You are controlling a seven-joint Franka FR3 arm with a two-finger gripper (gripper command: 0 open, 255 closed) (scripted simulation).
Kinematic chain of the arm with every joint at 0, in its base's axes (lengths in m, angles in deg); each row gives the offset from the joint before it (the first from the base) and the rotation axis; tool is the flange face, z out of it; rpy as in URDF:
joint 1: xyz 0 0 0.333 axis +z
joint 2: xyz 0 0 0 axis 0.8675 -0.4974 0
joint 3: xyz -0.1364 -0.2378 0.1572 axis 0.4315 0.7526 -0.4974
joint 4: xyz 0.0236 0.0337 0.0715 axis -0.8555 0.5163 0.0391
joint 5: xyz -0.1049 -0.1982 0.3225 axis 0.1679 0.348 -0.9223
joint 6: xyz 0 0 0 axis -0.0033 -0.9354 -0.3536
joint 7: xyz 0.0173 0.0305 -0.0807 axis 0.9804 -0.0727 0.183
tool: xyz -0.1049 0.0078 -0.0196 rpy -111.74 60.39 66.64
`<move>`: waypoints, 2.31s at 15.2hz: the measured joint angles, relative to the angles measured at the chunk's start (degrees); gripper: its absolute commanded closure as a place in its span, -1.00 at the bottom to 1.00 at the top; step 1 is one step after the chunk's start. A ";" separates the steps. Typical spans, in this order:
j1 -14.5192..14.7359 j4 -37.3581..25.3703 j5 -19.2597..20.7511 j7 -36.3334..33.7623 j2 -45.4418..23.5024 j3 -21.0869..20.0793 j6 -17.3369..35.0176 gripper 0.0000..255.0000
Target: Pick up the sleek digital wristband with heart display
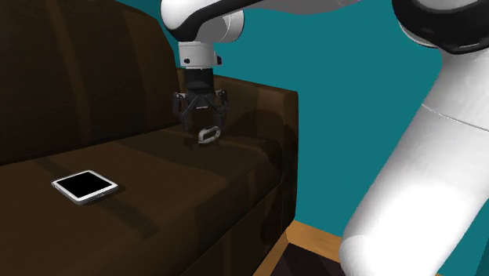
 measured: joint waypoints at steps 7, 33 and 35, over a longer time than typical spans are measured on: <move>-3.59 -14.31 -0.34 -9.22 -13.11 2.52 -0.46 -1.00; -4.19 -15.10 -0.45 -10.17 -14.65 3.11 0.44 1.00; -4.19 -17.03 -0.46 -10.11 -14.99 3.11 -1.14 1.00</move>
